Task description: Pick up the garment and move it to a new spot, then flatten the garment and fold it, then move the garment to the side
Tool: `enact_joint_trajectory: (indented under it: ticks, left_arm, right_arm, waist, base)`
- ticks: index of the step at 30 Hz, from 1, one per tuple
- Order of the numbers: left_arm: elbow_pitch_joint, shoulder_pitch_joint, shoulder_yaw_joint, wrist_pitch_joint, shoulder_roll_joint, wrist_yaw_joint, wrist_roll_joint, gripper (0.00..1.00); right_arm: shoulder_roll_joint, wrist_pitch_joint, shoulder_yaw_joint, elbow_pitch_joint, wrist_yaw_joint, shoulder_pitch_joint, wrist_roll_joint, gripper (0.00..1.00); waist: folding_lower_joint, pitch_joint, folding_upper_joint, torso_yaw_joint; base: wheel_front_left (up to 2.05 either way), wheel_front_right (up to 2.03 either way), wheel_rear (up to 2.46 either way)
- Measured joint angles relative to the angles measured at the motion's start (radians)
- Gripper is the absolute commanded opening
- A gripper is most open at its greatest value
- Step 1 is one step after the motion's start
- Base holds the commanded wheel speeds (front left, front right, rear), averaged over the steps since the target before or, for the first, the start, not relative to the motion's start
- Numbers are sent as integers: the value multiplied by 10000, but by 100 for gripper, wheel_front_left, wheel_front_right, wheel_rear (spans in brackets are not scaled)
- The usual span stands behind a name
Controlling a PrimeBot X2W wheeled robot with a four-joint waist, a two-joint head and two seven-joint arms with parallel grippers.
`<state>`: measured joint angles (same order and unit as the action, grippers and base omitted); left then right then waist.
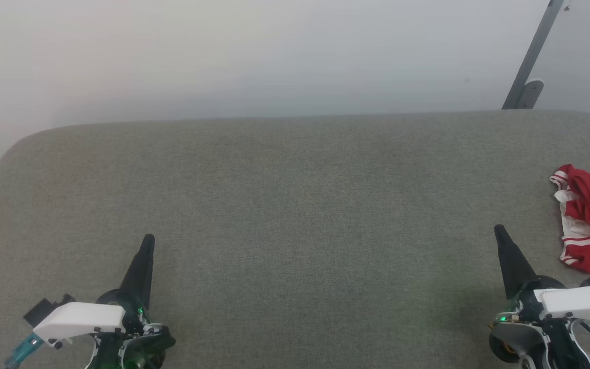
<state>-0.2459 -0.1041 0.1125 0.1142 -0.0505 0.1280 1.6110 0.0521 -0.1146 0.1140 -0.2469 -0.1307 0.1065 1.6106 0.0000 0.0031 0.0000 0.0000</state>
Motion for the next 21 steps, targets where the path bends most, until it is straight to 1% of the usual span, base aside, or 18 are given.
enact_joint_trajectory:
  ticks: [21]
  left_arm:
    - [0,0,0,0,0,0,0,0]
  right_arm:
    - [0,0,0,0,0,0,0,0]
  waist:
    - [0,0,0,0]
  base:
    - [0,0,0]
